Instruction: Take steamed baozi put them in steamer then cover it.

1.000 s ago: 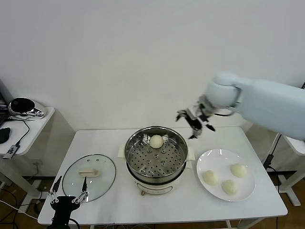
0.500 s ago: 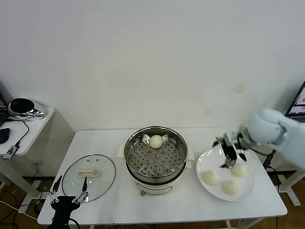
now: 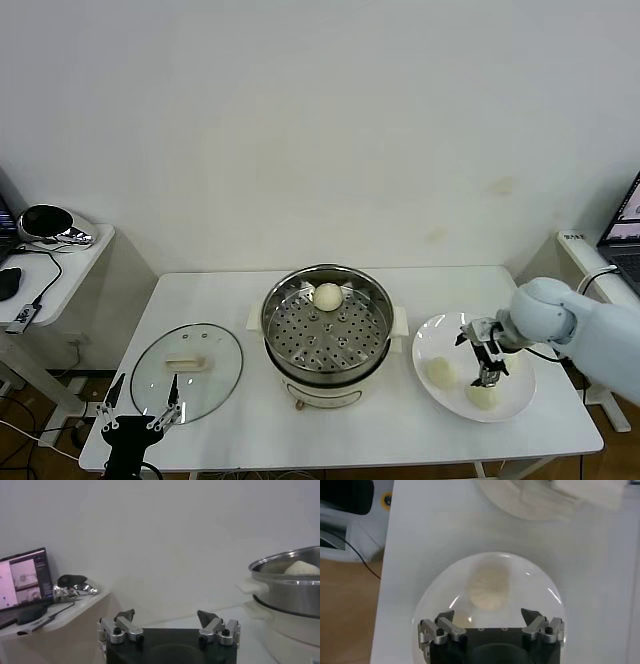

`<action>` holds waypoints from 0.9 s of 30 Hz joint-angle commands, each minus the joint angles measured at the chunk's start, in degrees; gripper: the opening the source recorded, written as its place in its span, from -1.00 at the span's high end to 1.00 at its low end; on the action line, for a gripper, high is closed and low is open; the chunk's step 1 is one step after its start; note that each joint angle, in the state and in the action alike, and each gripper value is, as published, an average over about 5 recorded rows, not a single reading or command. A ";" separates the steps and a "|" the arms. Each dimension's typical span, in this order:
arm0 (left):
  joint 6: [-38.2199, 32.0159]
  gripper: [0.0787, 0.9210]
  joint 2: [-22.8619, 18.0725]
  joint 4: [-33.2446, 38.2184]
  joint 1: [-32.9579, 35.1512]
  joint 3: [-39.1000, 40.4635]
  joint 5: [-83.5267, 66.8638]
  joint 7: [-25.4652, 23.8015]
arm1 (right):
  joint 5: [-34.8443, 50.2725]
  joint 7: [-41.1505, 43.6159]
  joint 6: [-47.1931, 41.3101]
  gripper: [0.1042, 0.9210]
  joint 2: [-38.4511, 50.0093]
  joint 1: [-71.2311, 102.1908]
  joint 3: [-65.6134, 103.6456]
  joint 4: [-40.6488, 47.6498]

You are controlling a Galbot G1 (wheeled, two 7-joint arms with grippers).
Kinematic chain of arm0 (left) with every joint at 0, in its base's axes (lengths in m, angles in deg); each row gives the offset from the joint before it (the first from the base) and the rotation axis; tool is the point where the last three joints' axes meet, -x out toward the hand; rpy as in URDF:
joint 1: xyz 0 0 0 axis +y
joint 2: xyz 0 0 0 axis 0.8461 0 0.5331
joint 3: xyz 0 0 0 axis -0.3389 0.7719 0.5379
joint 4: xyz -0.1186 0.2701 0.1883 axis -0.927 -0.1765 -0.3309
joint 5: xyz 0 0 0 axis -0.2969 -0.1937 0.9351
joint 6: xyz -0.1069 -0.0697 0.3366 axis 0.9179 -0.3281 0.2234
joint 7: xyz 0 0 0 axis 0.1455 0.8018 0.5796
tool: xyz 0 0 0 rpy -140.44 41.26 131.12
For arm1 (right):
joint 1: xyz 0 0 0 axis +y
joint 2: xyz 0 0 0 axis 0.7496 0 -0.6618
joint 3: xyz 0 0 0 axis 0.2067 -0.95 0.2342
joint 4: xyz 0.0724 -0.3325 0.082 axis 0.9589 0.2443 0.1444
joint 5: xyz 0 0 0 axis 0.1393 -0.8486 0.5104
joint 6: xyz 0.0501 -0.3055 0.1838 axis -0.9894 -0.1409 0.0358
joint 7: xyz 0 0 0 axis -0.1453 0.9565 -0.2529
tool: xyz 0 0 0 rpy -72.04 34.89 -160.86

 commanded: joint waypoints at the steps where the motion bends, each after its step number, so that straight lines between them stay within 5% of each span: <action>1: -0.06 -0.77 -0.14 -0.18 0.04 -0.14 0.02 0.03 | -2.49 -1.13 0.48 -0.76 -6.70 3.97 1.80 6.30; 13: -0.30 -0.77 -0.41 -0.55 0.12 -0.09 0.00 0.14 | -3.87 -0.99 1.03 -0.69 -10.59 4.55 1.71 10.17; 27: -0.48 -0.77 -0.66 -0.18 0.41 -0.02 0.11 0.19 | -3.39 0.90 1.15 -0.09 -8.66 3.37 2.07 8.80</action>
